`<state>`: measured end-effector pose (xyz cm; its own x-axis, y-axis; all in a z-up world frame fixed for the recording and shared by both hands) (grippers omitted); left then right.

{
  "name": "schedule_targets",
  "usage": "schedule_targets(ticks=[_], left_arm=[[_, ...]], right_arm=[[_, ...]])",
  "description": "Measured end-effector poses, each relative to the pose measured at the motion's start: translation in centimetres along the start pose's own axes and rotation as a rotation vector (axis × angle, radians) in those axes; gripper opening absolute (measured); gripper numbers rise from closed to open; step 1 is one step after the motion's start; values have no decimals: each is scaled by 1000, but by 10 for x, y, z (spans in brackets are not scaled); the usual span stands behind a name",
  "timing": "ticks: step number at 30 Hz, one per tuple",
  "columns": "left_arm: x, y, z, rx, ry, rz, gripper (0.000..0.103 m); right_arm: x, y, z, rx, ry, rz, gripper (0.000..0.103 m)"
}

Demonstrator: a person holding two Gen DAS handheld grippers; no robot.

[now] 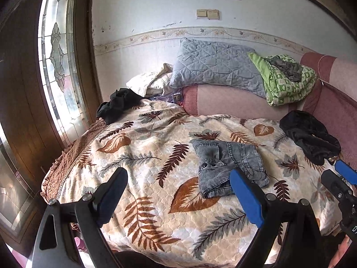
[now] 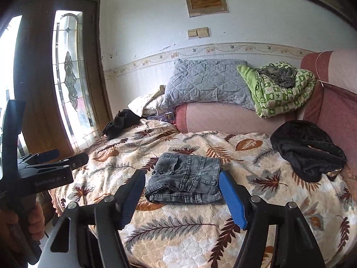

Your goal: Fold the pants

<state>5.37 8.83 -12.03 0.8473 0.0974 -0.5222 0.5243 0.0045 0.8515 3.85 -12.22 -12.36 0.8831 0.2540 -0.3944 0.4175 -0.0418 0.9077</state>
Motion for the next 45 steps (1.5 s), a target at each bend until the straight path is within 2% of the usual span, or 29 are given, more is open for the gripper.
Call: schedule_targets(ticks=[3, 14, 20, 45], left_arm=[[-1, 1, -1, 3, 26, 5, 93], [2, -3, 9, 46, 30, -7, 93], [0, -2, 12, 80, 66, 13, 93], [15, -13, 18, 73, 1, -34, 93]], right_arm=[[2, -1, -4, -25, -9, -1, 72], [11, -8, -6, -34, 3, -26, 72], [10, -8, -4, -26, -1, -20, 72], [23, -14, -5, -27, -2, -53, 72]])
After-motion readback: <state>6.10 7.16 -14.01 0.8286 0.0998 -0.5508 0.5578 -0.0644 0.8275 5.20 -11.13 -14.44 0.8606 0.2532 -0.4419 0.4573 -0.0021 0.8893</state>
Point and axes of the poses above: each gripper's, at about its wrist camera, not at the fingertips, and x roughly the way its jaws point, z to its right, y to its top, the point moved 9 cm from there along x, roughly the way its jaws point
